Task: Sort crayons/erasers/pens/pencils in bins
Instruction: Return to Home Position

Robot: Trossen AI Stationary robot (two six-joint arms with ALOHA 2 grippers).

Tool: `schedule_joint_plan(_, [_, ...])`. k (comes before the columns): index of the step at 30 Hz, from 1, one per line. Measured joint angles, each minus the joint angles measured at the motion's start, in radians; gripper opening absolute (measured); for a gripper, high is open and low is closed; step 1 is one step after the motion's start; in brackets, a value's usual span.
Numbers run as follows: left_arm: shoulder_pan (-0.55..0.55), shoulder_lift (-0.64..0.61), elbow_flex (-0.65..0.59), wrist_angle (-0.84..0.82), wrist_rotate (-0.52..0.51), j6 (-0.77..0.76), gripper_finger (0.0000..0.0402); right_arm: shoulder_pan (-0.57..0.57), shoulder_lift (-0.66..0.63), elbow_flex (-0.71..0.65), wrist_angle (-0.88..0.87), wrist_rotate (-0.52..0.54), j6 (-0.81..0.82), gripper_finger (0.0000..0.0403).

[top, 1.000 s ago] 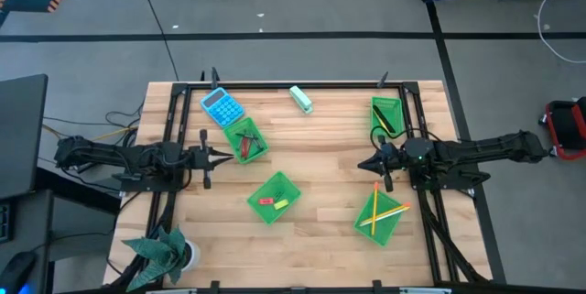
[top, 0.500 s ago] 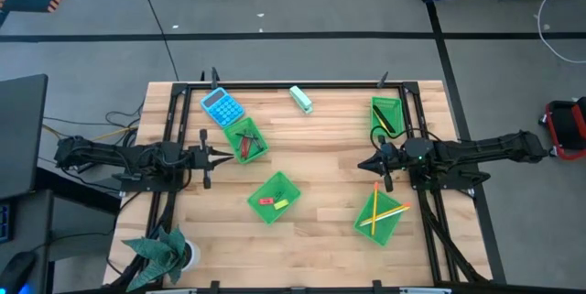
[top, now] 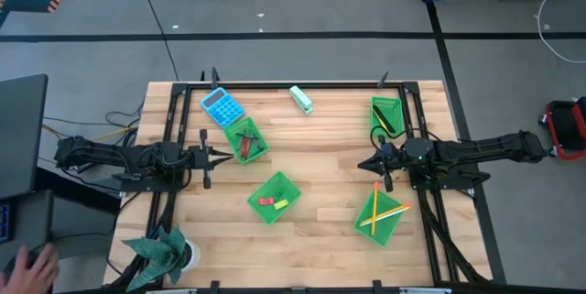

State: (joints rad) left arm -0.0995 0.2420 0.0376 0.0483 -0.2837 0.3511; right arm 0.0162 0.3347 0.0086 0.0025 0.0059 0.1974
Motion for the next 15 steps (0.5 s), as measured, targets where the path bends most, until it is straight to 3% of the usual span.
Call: schedule_joint_plan(15, [0.000, 0.000, 0.000, 0.000, 0.000, 0.000, 0.0023, 0.000, 0.000, 0.000, 0.000, 0.000, 0.000, 0.0013])
